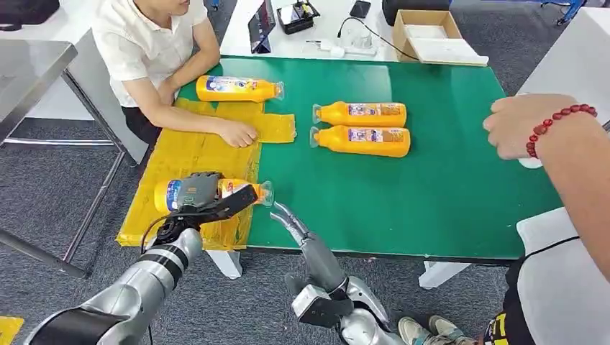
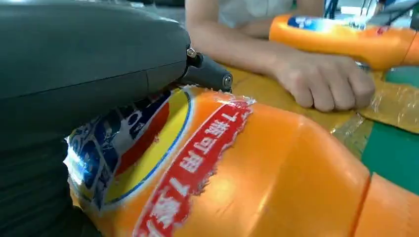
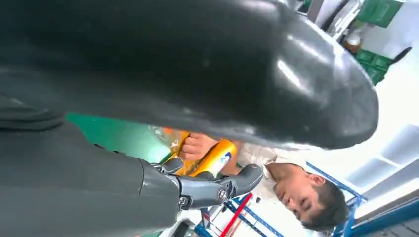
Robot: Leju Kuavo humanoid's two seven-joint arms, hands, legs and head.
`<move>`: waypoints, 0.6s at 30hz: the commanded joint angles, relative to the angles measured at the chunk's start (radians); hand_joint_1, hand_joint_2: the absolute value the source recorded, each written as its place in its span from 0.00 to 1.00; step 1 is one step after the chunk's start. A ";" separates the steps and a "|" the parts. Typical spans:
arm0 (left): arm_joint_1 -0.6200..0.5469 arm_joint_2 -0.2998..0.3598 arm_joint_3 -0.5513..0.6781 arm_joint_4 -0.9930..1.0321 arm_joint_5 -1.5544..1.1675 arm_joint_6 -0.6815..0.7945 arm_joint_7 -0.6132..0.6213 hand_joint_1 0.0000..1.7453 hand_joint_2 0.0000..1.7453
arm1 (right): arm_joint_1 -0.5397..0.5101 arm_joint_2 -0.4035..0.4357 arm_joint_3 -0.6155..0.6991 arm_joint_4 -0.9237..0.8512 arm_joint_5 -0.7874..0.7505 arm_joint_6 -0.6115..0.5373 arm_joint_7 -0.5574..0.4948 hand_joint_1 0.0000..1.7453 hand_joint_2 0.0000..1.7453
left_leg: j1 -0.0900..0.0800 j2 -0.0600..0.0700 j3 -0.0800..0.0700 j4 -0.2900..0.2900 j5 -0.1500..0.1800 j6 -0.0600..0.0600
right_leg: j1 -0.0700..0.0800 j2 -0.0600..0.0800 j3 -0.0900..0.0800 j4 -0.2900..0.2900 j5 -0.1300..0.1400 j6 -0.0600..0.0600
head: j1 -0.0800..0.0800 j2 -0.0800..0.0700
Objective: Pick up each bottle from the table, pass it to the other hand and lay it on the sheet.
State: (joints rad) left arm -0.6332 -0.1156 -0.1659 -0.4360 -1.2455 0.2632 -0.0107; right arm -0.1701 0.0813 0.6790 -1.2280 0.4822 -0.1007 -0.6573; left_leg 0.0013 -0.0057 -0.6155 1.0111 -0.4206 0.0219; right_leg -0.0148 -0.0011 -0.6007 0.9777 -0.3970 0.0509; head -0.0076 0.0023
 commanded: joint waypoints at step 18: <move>0.003 -0.022 -0.013 -0.014 0.366 -0.325 -0.338 0.00 0.00 | -0.044 -0.009 0.018 0.093 -0.037 -0.045 -0.041 0.00 0.00 | 0.000 0.000 0.003 -0.001 0.000 -0.001 | 0.000 0.000 0.003 -0.001 0.000 -0.001 | 0.000 0.000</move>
State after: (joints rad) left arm -0.6386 -0.1259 -0.1556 -0.4337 -0.9435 -0.0003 -0.3058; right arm -0.1715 0.0835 0.6779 -1.2154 0.4616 -0.1224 -0.6939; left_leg 0.0011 -0.0071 -0.6149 1.0111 -0.4199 0.0217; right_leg -0.0153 -0.0015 -0.5993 0.9778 -0.3967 0.0510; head -0.0073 0.0023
